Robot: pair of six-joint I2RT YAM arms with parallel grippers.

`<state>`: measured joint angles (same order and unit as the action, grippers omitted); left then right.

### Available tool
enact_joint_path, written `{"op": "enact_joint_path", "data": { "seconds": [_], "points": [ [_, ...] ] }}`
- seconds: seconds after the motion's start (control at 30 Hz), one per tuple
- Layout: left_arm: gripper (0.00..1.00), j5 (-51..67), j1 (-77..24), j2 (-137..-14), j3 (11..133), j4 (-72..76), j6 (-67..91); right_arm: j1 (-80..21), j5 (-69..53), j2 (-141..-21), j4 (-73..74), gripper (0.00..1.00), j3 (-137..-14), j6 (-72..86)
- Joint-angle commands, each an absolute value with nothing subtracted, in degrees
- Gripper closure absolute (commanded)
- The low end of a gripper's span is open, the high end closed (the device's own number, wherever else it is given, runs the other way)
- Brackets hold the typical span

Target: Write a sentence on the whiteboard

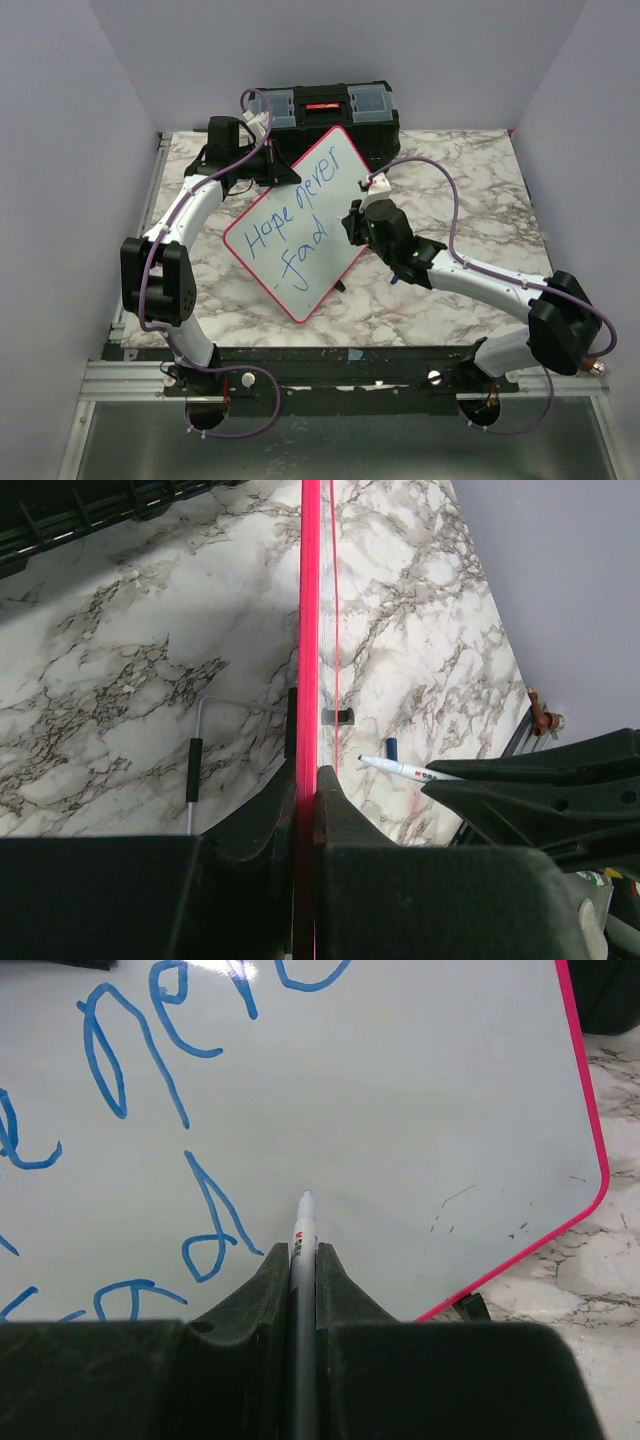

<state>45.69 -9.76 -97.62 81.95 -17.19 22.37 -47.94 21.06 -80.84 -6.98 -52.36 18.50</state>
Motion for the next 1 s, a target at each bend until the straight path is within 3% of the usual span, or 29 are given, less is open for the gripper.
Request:
{"op": "enact_joint_path", "data": {
  "seconds": [0.0, 0.97],
  "points": [
    [1.00, 44.52, -10.55, -96.50, 82.03, -16.13, 18.46, -47.27, 19.01, -81.60, -7.91, 0.99, -53.96, 18.98],
    [1.00, 44.57, -10.55, -96.88, 82.30, -16.04, 18.47, -47.14, 15.31, -85.78, -9.89, 0.99, -54.45, 19.65]
  ]
}}
